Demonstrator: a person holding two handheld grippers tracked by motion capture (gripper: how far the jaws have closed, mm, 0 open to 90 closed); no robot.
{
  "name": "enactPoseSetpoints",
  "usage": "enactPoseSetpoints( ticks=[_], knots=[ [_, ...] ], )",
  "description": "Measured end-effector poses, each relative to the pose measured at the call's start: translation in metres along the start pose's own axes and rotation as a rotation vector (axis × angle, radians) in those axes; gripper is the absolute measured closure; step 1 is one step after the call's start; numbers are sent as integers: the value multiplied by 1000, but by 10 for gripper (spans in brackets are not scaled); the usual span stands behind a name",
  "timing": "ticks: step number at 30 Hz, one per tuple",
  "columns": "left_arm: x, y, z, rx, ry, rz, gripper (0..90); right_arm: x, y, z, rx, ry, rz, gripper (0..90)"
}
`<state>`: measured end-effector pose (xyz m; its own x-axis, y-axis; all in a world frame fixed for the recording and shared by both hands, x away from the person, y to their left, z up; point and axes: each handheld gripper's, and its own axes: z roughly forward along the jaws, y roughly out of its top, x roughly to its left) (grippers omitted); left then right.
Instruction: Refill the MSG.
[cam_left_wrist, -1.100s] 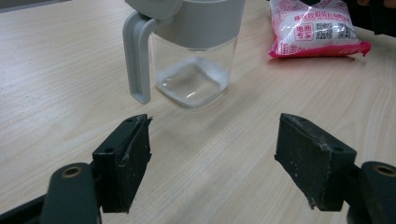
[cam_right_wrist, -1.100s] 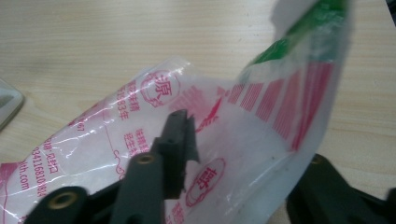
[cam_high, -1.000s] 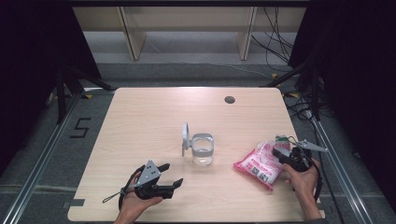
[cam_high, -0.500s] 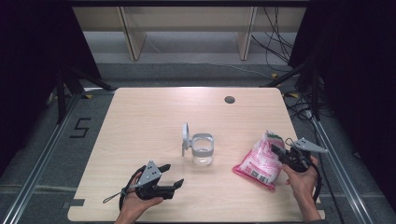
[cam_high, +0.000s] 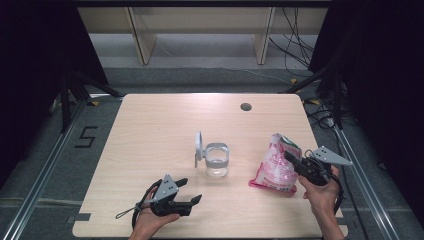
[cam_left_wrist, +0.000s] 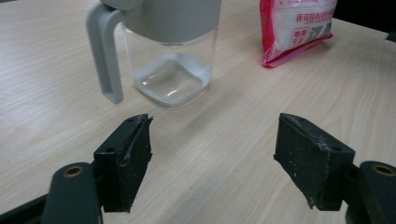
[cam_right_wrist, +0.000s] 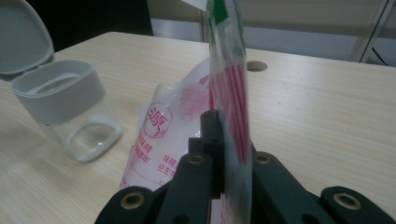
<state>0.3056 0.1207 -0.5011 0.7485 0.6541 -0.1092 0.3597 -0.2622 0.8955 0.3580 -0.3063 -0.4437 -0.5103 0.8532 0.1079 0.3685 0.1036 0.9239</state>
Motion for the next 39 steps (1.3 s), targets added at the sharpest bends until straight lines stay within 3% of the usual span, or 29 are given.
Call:
enactPoseSetpoints(
  ticks=[2, 4, 5, 7, 9, 10, 12, 13, 14, 17, 20, 21, 25, 31, 33, 36, 37, 39],
  knots=[
    [-7, 2, 4, 0, -12, 16, 263, 12, 8, -3, 0, 30, -19, 900],
    [-10, 3, 5, 4, -12, 25, 263, 14, 9, -3, -4, 37, -29, 900],
    [-12, 4, 8, 6, -23, 30, 263, 18, 15, -2, -30, 56, -79, 900],
    [-18, 6, 13, 9, -27, 40, 263, 21, 17, -2, -37, 61, -84, 900],
    [-24, 8, 19, 25, -17, 79, 263, 28, 22, -1, -35, 81, -121, 900],
    [-30, 10, 26, 28, -22, 98, 264, 32, 23, -2, -29, 89, -106, 900],
    [-31, 11, 31, 30, -29, 98, 264, 33, 25, -1, -36, 97, -123, 900],
    [-34, 12, 35, 26, -35, 86, 266, 37, 27, -1, -34, 107, -101, 900],
    [-35, 13, 38, 27, -32, 90, 266, 36, 28, -1, -26, 116, -132, 900],
    [-38, 15, 44, 24, -31, 87, 269, 41, 33, 0, -5, 128, -142, 900],
    [-41, 18, 53, 25, -44, 93, 271, 47, 36, 1, -1, 129, -129, 900],
    [-43, 19, 57, 23, -48, 96, 272, 47, 40, 2, 13, 138, -159, 900],
    [-47, 21, 78, 32, -50, 103, 275, 51, 48, 0, 20, 139, -170, 900],
    [-51, 24, 98, 27, -39, 100, 277, 55, 58, -4, -3, 147, -193, 900],
    [-55, 28, 104, 19, -56, 66, 278, 58, 63, -6, -5, 156, -194, 900],
    [-61, 33, 110, 19, -48, 101, 281, 62, 72, -8, -27, 159, -241, 900],
    [-63, 36, 115, 11, -45, 95, 280, 65, 72, -8, -27, 182, -214, 900],
    [-64, 37, 118, 14, -32, 89, 280, 67, 74, -10, -20, 182, -206, 900]
  ],
)
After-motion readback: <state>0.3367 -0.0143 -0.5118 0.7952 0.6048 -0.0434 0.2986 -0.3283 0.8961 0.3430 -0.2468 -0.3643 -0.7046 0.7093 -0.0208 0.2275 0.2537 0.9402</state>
